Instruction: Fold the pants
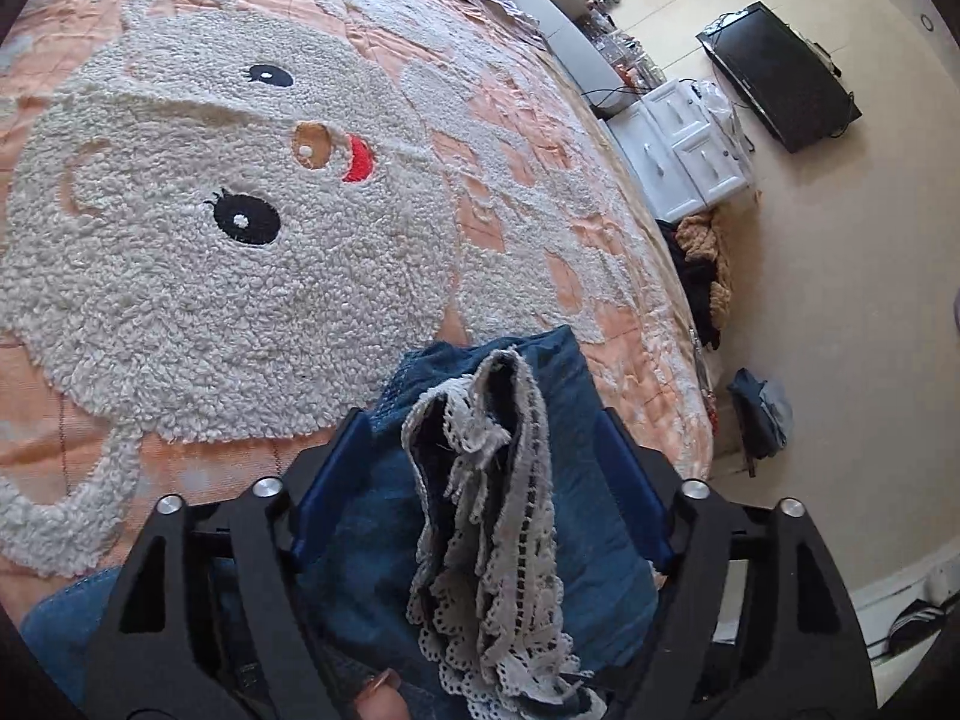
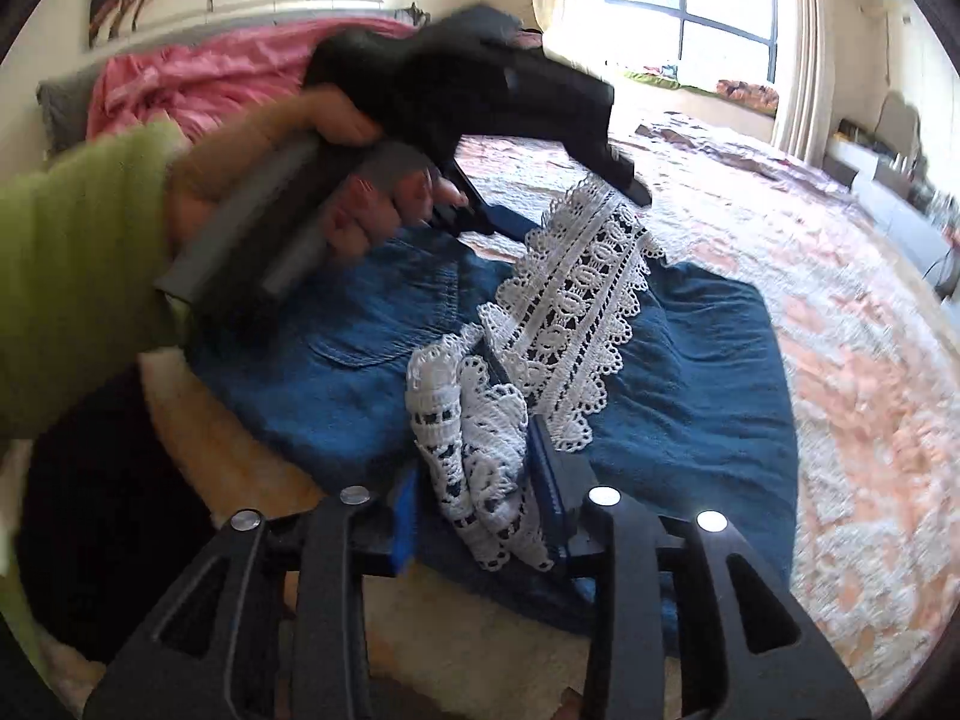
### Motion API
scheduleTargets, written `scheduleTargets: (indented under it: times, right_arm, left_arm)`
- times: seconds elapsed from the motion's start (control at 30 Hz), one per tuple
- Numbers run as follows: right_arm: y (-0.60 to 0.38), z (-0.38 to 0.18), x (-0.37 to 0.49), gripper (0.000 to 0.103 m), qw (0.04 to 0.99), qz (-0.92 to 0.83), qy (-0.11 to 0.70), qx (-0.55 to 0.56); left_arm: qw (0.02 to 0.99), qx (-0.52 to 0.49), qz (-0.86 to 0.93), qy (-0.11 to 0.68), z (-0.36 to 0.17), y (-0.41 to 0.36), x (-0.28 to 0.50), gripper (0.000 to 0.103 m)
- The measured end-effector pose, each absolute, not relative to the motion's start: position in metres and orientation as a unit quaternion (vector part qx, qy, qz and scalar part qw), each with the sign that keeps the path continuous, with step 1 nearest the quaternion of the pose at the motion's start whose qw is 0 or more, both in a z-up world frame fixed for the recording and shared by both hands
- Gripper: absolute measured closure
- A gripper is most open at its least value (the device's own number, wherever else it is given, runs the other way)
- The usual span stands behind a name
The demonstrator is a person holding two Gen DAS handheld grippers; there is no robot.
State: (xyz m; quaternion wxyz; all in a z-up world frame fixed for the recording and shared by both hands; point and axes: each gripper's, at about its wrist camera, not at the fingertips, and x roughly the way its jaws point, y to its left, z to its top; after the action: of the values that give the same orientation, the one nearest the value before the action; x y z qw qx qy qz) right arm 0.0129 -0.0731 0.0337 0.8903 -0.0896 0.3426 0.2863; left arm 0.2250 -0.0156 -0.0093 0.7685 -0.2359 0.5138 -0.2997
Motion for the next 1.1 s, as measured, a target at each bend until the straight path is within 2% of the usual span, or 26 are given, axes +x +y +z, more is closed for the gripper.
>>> scheduleTargets:
  times: [0.03,0.07,0.13,0.2,0.3,0.33,0.37,0.5,0.57,0.77,0.97,1.1]
  right_arm:
    - [-0.078,0.035,0.013,0.067,0.890,0.290,0.342,-0.080]
    - [-0.081,0.037,0.011,0.068,0.891,0.291,0.341,-0.074]
    - [-0.084,0.039,0.009,0.076,0.888,0.294,0.346,-0.073]
    - [-0.087,0.042,0.008,0.077,0.887,0.299,0.344,-0.074]
    - [-0.079,0.038,-0.001,0.066,0.886,0.303,0.333,-0.108]
    - [-0.079,0.037,0.000,0.051,0.884,0.309,0.334,-0.108]
    - [-0.078,0.035,0.000,0.044,0.878,0.326,0.337,-0.095]
    - [-0.086,0.041,-0.001,0.043,0.871,0.349,0.339,-0.067]
    - [-0.105,0.050,0.001,0.043,0.867,0.362,0.342,-0.016]
    - [-0.156,0.072,0.015,0.038,0.878,0.336,0.334,0.073]
    - [-0.192,0.078,0.063,0.038,0.902,0.248,0.345,0.076]
    - [-0.209,0.068,0.118,0.038,0.893,0.212,0.391,0.070]
  left_arm:
    - [0.767,-0.232,-0.293,0.522,-0.014,-0.018,0.227,0.077]
    - [0.764,-0.233,-0.288,0.528,-0.018,-0.019,0.229,0.087]
    - [0.765,-0.226,-0.287,0.530,-0.018,-0.022,0.228,0.091]
    - [0.771,-0.223,-0.297,0.518,-0.010,-0.021,0.222,0.091]
    - [0.792,-0.172,-0.264,0.524,-0.013,-0.026,0.221,0.089]
    - [0.790,-0.171,-0.258,0.529,-0.020,-0.025,0.223,0.087]
    - [0.786,-0.176,-0.257,0.534,-0.025,-0.024,0.225,0.085]
    - [0.782,-0.193,-0.265,0.530,-0.029,-0.016,0.227,0.081]
    - [0.786,-0.195,-0.264,0.523,-0.023,-0.010,0.223,0.071]
    - [0.822,-0.177,-0.242,0.485,0.013,0.010,0.197,0.054]
    - [0.847,-0.154,-0.236,0.450,0.043,0.011,0.142,0.052]
    - [0.866,-0.102,-0.229,0.432,0.048,-0.015,0.105,0.051]
